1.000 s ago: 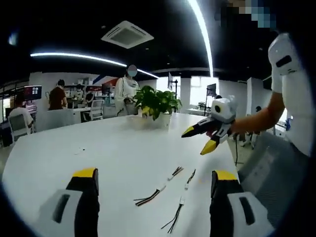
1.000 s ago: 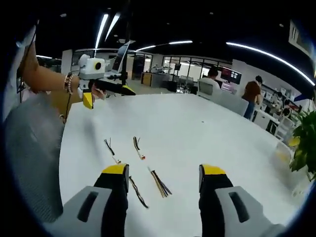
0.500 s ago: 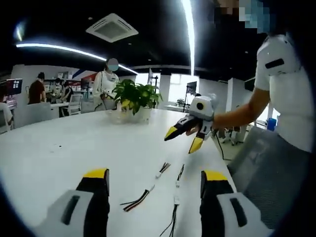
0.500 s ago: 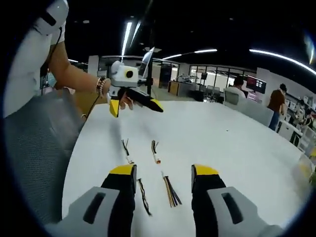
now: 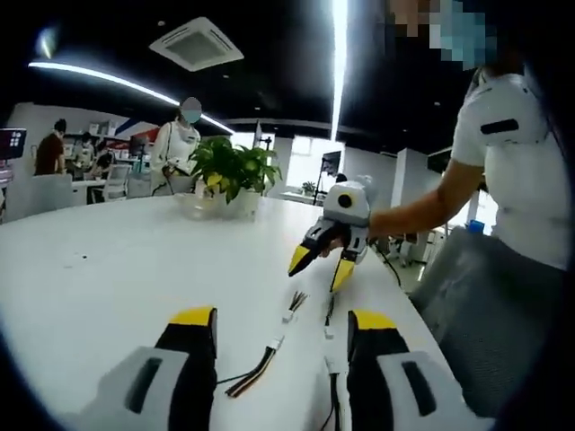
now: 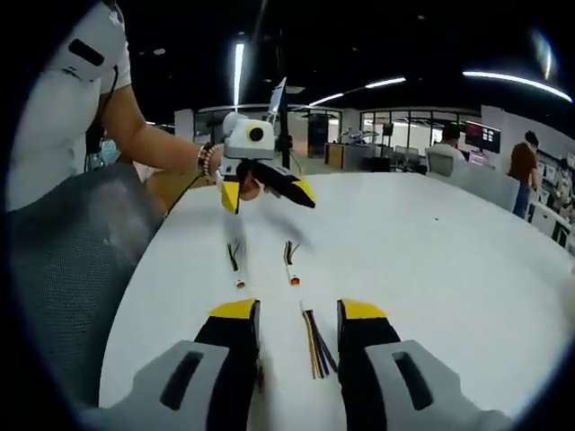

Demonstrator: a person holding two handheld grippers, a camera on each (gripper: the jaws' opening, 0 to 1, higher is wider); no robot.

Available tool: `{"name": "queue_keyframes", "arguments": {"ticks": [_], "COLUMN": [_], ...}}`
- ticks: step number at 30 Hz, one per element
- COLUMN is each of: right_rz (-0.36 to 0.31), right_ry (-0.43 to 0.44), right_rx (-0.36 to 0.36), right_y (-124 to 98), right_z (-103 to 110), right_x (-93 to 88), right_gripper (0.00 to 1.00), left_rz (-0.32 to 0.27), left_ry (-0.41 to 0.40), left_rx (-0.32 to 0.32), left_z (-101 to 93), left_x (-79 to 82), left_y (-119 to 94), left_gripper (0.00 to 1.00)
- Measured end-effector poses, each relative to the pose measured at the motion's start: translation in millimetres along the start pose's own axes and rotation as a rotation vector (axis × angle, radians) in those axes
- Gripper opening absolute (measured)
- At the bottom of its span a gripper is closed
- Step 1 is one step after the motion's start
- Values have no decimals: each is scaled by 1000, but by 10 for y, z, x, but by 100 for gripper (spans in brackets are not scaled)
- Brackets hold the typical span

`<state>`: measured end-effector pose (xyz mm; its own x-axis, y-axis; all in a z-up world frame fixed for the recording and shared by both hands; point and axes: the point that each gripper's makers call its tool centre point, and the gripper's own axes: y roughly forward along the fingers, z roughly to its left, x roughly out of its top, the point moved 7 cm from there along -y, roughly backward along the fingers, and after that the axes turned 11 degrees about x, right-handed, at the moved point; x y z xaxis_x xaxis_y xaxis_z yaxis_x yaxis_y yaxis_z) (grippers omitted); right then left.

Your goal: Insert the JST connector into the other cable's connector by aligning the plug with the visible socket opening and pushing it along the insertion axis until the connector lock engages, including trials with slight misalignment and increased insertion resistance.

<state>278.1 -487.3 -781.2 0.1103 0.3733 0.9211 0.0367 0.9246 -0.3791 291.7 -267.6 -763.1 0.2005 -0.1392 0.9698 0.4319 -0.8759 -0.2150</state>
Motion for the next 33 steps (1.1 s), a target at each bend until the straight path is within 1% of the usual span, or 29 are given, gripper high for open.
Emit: {"name": "queue_keyframes", "arguments": {"ticks": [4,6,7,9,13,18,23,26,27,28,30,33], "right_rz": [17,25,27,27,32,32,49,65,55,57,55,48], "right_ry": [10,10,13,10,1,-4,0,0,-6,5,-5,-9], "right_rx": [2,8,18,30,35,44,59,67,69,69,69,76], "right_y": [50,86,109,143,184,222,260,291,288,285,288,295], "right_z": [-43,-55,-58,-63,-94,-123,-130,-128,-130,-137,-149,-160], "right_x": [-57,-86,-97,-107,-126,-155,-211,-249,-235,-234,-223,-214], "right_gripper": [31,30,30,28,27,25,23,23,22,22,21,20], "left_rz": [7,15,28,40,62,83,97,118,120,123,138,143], "left_ry": [-23,-19,-10,-11,-4,-3,-14,-8,-10,-11,1,2], "left_rx": [-33,-46,-55,-68,-62,-72,-85,-89,-92,-93,-98,-98], "left_z": [14,4,-1,-4,15,28,35,36,35,35,32,39], "left_x": [-59,-89,-117,-152,-217,-271,-329,-382,-390,-398,-422,-429], "left_y": [82,121,148,186,234,260,292,329,337,346,355,357], "left_gripper": [49,46,45,41,38,35,25,25,25,25,25,24]}}
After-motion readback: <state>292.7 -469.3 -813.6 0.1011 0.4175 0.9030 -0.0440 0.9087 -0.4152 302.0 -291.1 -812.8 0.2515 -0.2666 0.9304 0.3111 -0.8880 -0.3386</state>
